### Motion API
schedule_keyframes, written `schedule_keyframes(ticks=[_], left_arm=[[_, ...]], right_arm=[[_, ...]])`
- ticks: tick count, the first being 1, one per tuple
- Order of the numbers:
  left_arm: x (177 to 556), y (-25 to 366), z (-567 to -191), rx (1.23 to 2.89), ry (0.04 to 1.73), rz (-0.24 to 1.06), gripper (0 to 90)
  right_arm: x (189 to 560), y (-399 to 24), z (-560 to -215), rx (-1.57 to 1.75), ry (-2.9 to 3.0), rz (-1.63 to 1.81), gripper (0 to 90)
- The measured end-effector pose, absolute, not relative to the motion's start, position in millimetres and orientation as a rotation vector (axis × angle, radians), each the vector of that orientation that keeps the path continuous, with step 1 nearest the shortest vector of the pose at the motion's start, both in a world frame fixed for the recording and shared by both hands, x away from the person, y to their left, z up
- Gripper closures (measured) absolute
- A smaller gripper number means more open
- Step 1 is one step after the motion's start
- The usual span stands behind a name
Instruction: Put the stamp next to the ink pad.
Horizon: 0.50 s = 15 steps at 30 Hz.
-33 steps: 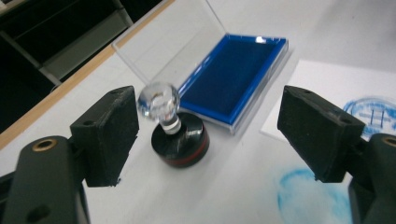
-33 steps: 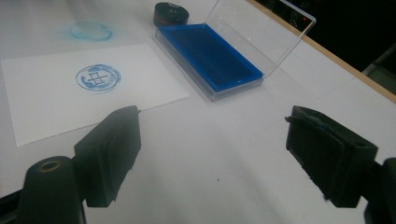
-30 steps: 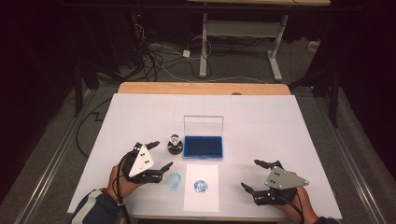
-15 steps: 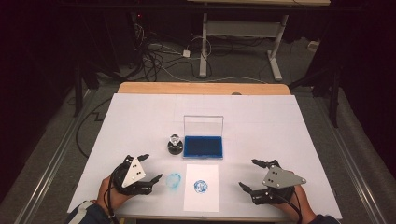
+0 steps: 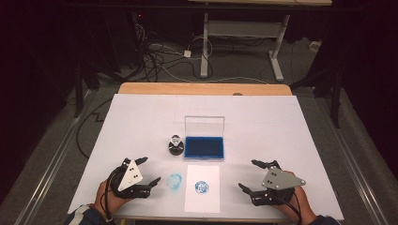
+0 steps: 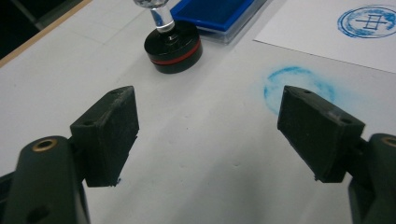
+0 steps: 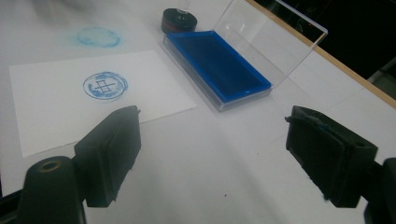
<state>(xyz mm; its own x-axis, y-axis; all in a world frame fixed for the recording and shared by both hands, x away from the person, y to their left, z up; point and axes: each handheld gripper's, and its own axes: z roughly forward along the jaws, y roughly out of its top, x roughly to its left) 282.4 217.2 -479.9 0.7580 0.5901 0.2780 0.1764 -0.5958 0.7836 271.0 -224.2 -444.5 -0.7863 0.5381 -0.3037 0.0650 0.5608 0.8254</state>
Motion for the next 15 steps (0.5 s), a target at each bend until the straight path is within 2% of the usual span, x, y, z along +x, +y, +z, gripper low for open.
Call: schedule_keyframes(ticks=[15], left_arm=[[288.3,218.7,-480.3,2.161,0.59,0.664,19.6]], right_arm=[[278.0,-222.8,-447.0,0.48,2.279,1.176,18.0]])
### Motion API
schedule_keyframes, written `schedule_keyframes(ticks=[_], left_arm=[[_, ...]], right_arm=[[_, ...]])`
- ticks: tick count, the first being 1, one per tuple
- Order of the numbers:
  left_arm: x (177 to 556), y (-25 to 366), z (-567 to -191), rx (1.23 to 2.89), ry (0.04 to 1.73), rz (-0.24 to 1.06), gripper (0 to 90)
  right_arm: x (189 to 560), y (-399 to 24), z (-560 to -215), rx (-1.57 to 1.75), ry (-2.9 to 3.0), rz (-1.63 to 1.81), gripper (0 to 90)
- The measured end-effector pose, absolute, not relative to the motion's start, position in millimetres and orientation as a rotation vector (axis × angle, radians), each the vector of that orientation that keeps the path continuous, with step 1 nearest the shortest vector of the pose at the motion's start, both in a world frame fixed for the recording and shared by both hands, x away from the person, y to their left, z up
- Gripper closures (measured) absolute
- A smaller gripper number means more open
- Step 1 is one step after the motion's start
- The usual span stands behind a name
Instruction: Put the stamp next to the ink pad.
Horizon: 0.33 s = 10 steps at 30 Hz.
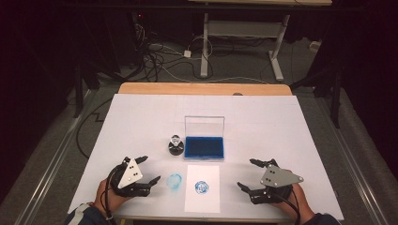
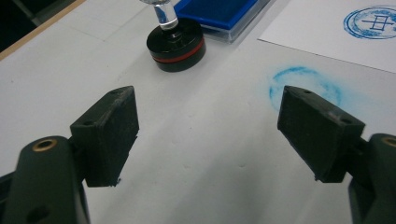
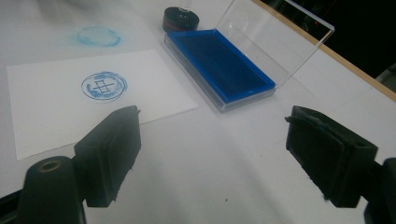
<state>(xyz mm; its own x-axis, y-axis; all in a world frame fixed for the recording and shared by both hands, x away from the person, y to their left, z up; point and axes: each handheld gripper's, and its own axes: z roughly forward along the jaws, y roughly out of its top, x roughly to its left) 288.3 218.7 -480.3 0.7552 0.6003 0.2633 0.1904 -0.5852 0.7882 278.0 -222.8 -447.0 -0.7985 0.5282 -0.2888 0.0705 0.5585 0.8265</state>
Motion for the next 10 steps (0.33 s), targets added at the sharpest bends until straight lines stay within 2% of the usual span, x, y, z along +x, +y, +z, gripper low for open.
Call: schedule_keyframes(ticks=[10], left_arm=[[289.5,220.8,-478.3,2.151,0.605,0.661,19.7]], right_arm=[[281.5,-224.3,-447.5,0.494,2.293,1.233,18.0]])
